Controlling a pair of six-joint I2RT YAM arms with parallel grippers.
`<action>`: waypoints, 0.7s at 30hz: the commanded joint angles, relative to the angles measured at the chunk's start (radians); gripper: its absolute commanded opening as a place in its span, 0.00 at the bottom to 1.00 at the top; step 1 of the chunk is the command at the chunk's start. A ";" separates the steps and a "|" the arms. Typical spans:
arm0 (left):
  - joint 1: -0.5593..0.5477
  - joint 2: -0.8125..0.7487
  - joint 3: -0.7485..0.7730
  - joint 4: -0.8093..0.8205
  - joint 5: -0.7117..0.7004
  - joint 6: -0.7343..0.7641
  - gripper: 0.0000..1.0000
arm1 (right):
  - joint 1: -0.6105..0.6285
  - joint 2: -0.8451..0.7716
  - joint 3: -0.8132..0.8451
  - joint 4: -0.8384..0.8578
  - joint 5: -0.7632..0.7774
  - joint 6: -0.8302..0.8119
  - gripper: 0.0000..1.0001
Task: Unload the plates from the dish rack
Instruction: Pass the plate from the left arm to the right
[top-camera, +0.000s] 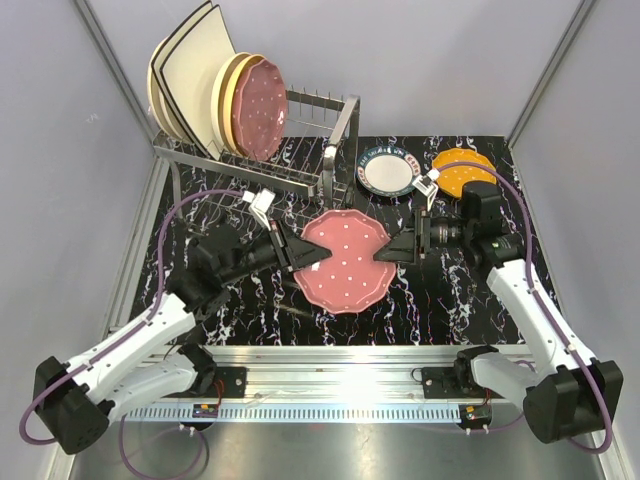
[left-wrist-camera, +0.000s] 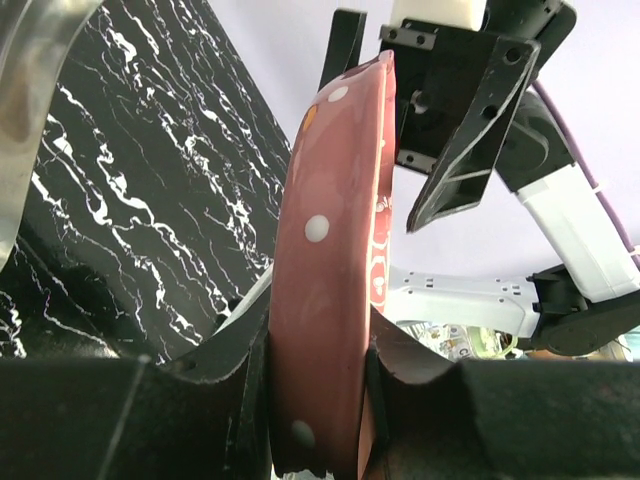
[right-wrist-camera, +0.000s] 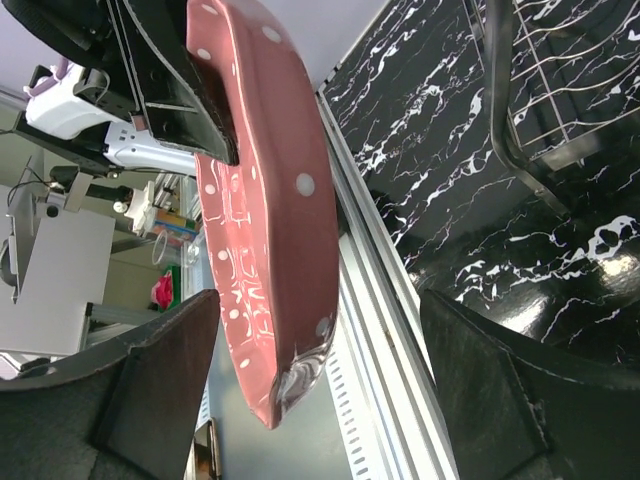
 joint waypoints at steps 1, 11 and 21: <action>-0.008 -0.006 0.007 0.261 -0.040 -0.049 0.00 | 0.026 0.000 -0.013 0.109 0.004 0.059 0.85; -0.026 0.071 0.003 0.339 -0.103 -0.058 0.00 | 0.055 0.016 -0.063 0.236 -0.021 0.164 0.68; -0.040 0.105 0.017 0.344 -0.138 -0.038 0.00 | 0.063 0.005 -0.079 0.288 -0.044 0.195 0.16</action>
